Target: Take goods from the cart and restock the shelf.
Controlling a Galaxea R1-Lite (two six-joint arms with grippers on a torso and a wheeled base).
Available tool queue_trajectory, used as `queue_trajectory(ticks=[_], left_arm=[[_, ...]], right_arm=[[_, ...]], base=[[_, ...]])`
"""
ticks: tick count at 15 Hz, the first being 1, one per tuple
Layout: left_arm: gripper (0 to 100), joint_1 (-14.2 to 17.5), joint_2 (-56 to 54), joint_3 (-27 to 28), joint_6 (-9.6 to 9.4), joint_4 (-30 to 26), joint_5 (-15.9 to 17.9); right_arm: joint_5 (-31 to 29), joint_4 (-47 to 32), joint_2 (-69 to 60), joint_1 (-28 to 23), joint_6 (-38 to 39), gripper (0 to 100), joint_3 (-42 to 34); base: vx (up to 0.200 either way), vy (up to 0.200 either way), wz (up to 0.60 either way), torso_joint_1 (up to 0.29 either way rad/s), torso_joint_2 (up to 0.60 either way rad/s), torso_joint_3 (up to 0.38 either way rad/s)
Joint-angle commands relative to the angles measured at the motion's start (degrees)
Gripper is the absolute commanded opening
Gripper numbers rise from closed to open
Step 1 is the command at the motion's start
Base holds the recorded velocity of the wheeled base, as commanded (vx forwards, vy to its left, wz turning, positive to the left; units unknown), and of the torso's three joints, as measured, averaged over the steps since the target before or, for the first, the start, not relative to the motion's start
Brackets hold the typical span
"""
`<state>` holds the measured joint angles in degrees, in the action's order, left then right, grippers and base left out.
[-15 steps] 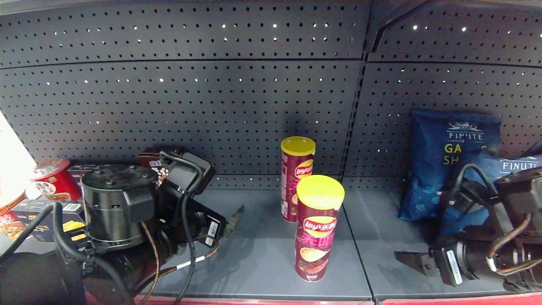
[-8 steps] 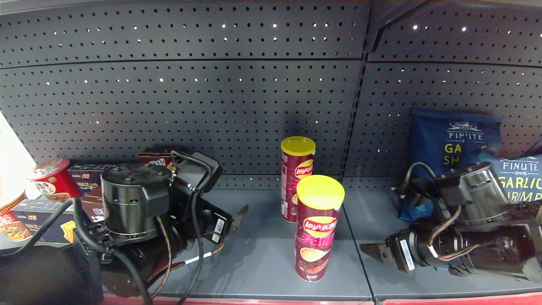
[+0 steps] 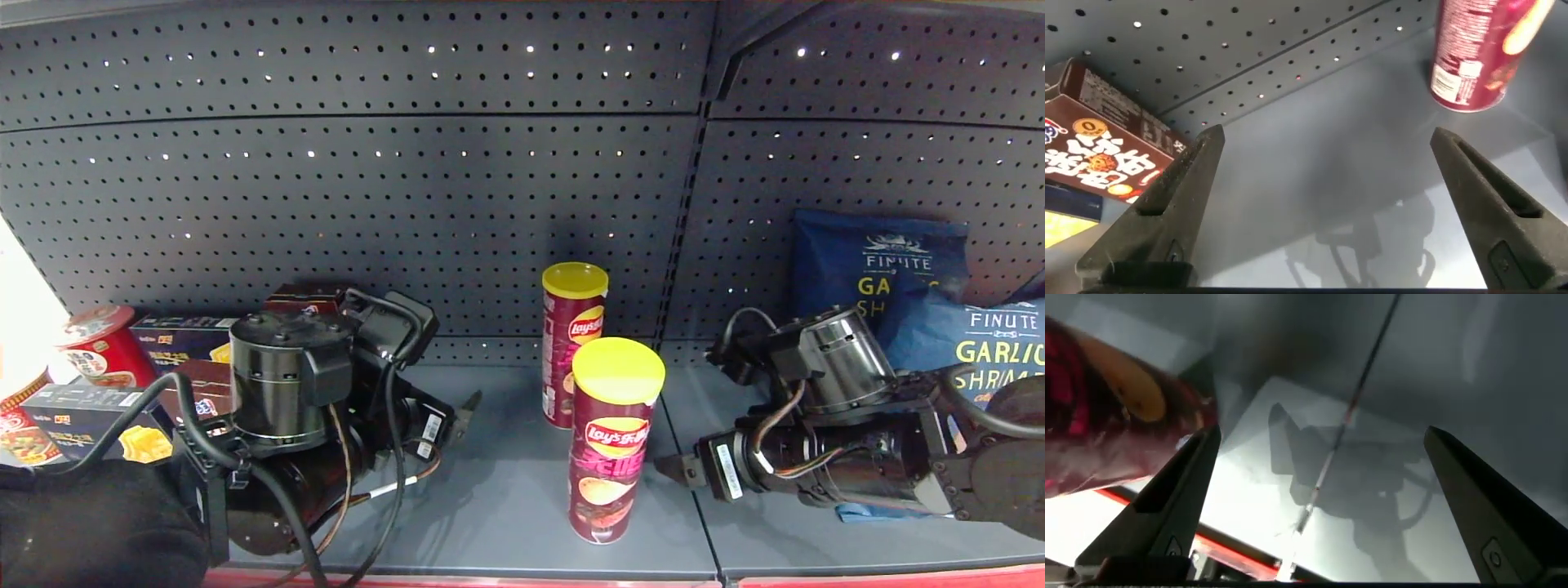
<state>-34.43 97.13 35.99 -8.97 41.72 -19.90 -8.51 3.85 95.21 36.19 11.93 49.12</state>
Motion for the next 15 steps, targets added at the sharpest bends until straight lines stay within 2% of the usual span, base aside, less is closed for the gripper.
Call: queue_trajectory(ticks=[1, 15], left_arm=[[100, 0.06, 1.57, 0.75, -0.08, 0.03, 0.03], [100, -0.11, 4.03, 2.07, -0.17, 1.26, 0.12]], right_arm=[[-0.02, 0.01, 0.77, 1.16, 0.28, 100, 0.19], [0.07, 0.10, 2.44, 2.13, 0.37, 100, 1.25]], base=[[0.000, 0.000, 0.00, 0.000, 0.00, 0.000], [0.000, 0.000, 0.00, 0.000, 0.00, 0.000]])
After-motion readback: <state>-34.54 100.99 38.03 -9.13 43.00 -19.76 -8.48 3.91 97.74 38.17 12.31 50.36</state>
